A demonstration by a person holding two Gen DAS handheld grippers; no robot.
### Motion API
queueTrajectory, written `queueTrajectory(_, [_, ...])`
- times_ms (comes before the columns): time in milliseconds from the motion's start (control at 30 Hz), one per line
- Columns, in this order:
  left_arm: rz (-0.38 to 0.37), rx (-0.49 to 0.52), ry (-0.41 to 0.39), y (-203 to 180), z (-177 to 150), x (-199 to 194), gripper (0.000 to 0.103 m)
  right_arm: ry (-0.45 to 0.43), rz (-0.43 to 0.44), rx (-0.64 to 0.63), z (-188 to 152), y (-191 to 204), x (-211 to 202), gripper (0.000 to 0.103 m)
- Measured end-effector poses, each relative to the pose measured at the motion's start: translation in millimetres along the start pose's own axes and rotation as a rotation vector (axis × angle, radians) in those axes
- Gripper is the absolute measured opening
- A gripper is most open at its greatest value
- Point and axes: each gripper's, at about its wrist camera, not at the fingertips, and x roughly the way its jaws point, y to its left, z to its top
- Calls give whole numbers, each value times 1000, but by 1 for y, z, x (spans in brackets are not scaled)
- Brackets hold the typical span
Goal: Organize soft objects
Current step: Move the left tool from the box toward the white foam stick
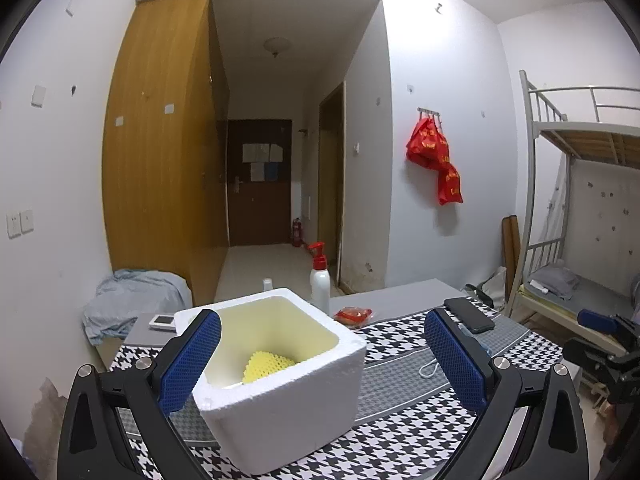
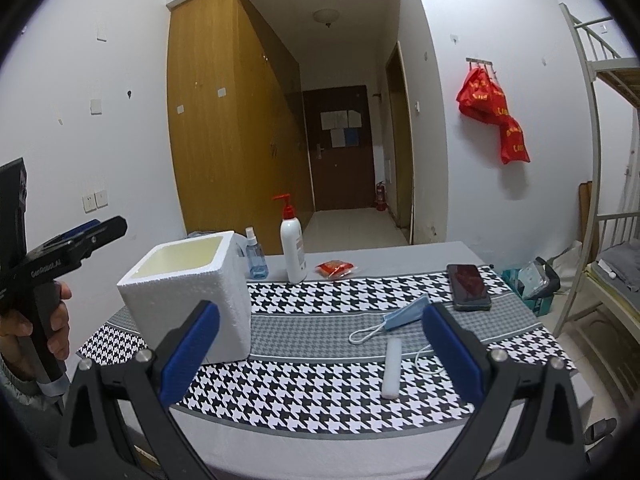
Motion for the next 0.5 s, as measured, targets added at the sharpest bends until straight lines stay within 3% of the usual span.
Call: queueTrajectory(500, [-37,-2,-24,-22,-17,-24,102,-48,-44,-12,-8,-8,-36,103])
